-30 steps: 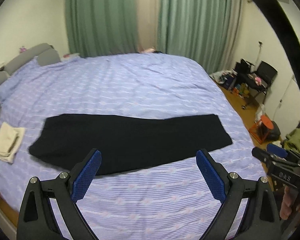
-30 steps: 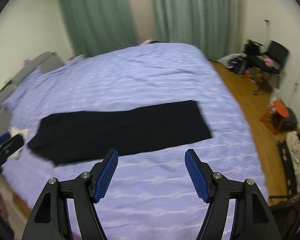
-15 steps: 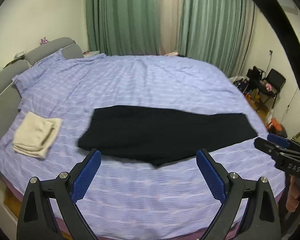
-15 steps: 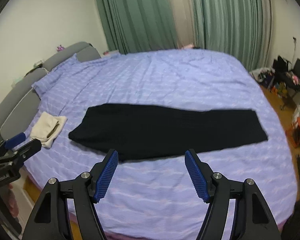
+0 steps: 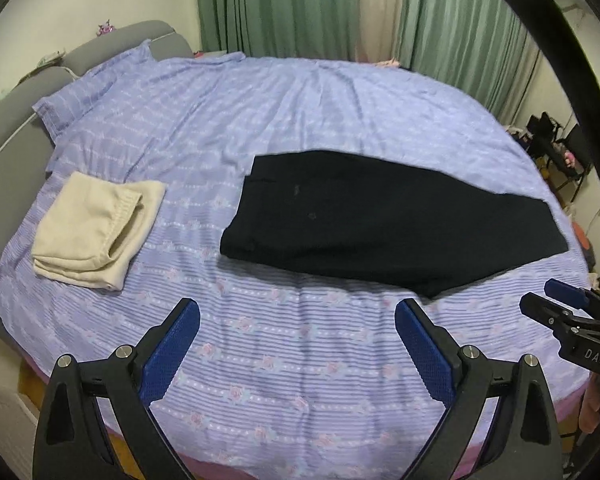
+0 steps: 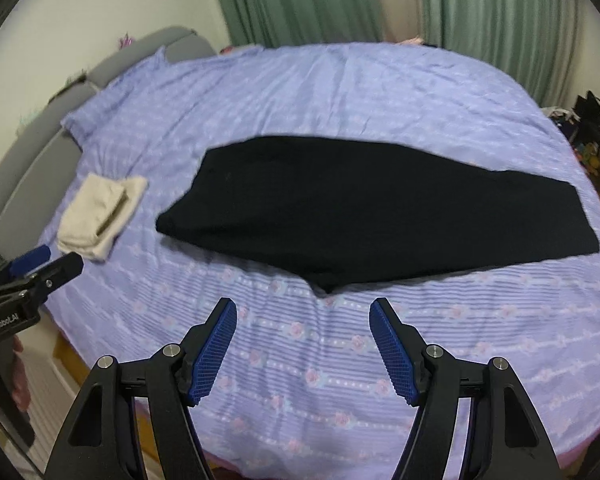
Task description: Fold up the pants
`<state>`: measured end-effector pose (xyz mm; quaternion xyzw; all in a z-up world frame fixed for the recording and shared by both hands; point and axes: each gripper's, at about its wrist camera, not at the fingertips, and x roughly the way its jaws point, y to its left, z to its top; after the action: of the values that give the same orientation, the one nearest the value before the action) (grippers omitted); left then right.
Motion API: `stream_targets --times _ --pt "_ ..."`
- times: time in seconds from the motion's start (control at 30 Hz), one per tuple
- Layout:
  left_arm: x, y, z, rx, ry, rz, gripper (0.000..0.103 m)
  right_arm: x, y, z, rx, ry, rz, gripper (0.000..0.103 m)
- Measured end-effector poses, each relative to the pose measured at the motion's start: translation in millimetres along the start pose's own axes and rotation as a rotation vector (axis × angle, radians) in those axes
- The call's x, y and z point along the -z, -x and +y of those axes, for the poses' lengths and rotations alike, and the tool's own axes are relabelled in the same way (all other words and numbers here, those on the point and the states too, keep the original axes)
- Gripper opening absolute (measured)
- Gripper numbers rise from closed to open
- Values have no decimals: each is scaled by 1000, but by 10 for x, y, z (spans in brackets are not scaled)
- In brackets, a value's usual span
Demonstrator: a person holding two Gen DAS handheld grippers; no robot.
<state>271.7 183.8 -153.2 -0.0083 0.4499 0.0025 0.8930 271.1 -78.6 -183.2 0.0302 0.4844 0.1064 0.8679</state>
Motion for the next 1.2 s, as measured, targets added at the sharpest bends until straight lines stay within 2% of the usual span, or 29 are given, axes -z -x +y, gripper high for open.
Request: stream_targets --times 0.13,0.33,0.5,0.63,0.73,0.9,1.1,1.2 --pt "84 -489 -69 -24 -11 27 100 9 -573 -69 -33 15 53 59" --pt "221 -1187 -242 -1 24 87 99 67 -1320 -203 -88 17 98 56" --pt "271 -1471 -308 26 77 127 99 126 -1748 -267 -109 -1 139 53" --pt "231 -1522 -293 21 58 130 99 8 -1733 -291 -102 -19 112 51" --pt "182 -1536 -233 9 56 121 99 -142 -1637 -248 -96 15 43 51" --pt "130 -1598 -129 -20 66 117 99 -324 -1811 -265 -108 31 49 51" --pt "130 -1684 11 -31 96 133 99 -135 -2003 -330 -152 -23 143 51" --pt "139 -1726 33 -45 90 141 99 -34 -2068 -277 -155 -3 180 51"
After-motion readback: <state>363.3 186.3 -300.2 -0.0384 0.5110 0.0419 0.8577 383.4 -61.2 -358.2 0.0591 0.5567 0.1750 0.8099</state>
